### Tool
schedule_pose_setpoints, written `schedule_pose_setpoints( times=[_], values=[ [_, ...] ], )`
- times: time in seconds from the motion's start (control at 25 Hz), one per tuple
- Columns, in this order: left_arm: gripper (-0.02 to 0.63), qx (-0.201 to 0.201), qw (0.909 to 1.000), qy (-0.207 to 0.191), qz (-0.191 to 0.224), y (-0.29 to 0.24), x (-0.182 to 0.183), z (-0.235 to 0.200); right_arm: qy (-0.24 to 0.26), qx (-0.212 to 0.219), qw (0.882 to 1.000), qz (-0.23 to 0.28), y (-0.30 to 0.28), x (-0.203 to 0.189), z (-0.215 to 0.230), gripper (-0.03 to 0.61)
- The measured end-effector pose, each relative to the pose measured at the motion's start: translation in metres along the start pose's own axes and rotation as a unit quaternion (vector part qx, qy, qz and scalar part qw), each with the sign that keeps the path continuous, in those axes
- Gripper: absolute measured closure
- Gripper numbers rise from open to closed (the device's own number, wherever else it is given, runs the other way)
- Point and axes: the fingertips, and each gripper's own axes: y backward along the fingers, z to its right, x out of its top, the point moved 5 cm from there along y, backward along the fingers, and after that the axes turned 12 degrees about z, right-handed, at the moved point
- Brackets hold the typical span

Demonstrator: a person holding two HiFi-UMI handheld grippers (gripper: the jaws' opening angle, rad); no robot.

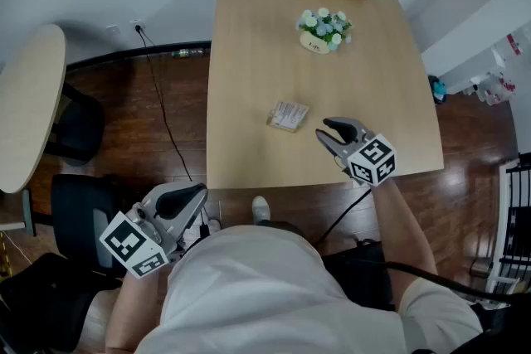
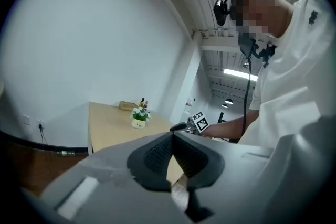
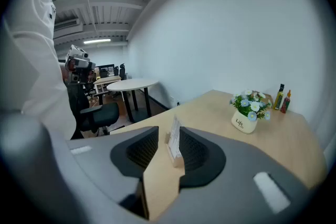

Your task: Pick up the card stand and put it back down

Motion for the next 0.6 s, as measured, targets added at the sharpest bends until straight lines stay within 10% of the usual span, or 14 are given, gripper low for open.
schedule_pose_setpoints(
  times=[0.6],
  values=[
    [0.611,0.044,0.999,-0.004,0.002,-0.031,0.0,-0.002,-0.024,0.073,0.997,-0.028,-0.073,-0.032,0.062,0.43]
  ],
)
